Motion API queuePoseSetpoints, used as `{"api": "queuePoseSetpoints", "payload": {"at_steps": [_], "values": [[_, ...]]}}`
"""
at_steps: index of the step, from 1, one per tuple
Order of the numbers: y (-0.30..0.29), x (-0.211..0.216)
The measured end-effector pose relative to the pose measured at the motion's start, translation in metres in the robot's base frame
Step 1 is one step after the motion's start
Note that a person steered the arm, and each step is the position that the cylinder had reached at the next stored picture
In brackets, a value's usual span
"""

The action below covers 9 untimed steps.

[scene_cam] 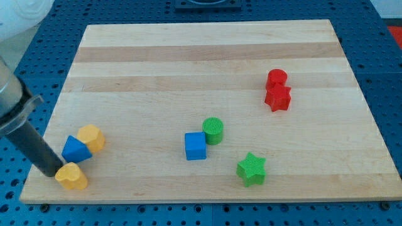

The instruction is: Place the yellow hexagon and blue cube diagonally to the yellow heart

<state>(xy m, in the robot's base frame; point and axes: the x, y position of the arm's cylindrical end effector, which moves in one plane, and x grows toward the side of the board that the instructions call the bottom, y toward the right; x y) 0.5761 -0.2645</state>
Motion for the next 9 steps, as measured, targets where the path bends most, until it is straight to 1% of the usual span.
{"api": "queuePoseSetpoints", "payload": {"at_steps": [1,2,4,6,8,9], "values": [[-0.001,-0.008],[0.001,-0.027],[0.002,-0.029],[0.018,-0.032],[0.029,-0.052],[0.03,-0.052]]}}
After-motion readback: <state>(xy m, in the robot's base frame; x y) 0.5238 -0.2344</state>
